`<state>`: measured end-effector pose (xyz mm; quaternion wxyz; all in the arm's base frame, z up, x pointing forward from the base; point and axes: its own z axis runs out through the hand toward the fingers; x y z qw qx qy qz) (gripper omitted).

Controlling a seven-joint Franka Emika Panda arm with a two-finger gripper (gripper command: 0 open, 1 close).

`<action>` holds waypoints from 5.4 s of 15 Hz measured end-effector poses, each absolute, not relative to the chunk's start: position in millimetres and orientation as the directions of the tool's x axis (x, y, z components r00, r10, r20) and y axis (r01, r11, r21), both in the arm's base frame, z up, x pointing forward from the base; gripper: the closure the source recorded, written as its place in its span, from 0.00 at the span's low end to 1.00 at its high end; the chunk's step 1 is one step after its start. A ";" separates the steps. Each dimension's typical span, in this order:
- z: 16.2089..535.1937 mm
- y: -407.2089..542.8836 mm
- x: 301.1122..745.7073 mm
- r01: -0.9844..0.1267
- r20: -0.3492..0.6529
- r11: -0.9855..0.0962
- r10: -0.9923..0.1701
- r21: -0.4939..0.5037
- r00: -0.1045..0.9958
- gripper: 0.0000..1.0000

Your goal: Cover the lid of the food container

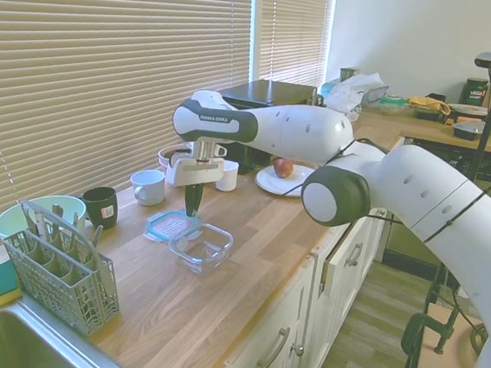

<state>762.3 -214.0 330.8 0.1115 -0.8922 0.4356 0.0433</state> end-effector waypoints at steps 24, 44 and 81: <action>465.4 -189.6 749.0 -0.761 -0.038 -0.621 -0.770 -0.188 0.637 1.00; 477.9 -169.4 631.6 -0.731 0.039 -0.664 -0.744 -0.157 0.667 1.00; 500.8 -147.9 590.1 -0.714 0.088 -0.691 -0.722 -0.113 0.686 1.00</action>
